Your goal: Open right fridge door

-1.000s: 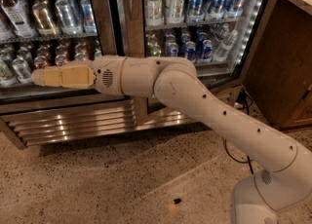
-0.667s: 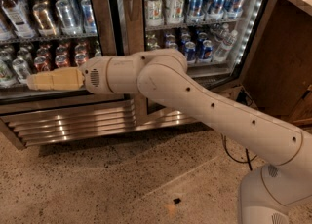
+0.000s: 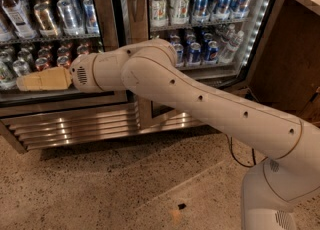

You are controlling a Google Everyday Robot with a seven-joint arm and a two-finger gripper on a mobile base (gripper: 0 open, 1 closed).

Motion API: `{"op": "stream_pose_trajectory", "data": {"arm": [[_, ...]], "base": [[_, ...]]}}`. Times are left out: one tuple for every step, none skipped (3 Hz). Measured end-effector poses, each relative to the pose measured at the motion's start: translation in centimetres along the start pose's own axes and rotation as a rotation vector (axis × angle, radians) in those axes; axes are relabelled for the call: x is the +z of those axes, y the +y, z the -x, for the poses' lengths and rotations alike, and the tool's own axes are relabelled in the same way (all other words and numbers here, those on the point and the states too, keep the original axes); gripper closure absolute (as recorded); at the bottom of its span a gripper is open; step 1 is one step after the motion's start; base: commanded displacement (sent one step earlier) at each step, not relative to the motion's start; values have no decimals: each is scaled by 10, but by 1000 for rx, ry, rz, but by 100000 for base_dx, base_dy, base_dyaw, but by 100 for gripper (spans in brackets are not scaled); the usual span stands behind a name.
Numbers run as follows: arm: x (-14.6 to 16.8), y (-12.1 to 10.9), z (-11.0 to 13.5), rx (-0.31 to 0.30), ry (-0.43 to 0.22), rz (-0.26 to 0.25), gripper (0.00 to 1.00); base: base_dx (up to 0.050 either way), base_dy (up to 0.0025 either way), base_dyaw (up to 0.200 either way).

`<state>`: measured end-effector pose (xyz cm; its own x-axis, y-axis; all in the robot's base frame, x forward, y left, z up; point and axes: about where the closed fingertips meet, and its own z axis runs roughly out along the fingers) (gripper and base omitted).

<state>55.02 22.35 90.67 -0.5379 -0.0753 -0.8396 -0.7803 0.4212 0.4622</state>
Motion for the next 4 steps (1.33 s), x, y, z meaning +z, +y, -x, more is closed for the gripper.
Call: {"op": "stream_pose_trajectory", "data": {"arm": [[23, -17, -5, 7, 46, -86, 0], [55, -48, -4, -11, 125, -290, 0], [71, -71, 3, -63, 157, -483, 0], [84, -91, 1, -128, 143, -629, 0]], "base": [[0, 0, 0], [0, 0, 0], [0, 0, 0], [0, 0, 0]]}}
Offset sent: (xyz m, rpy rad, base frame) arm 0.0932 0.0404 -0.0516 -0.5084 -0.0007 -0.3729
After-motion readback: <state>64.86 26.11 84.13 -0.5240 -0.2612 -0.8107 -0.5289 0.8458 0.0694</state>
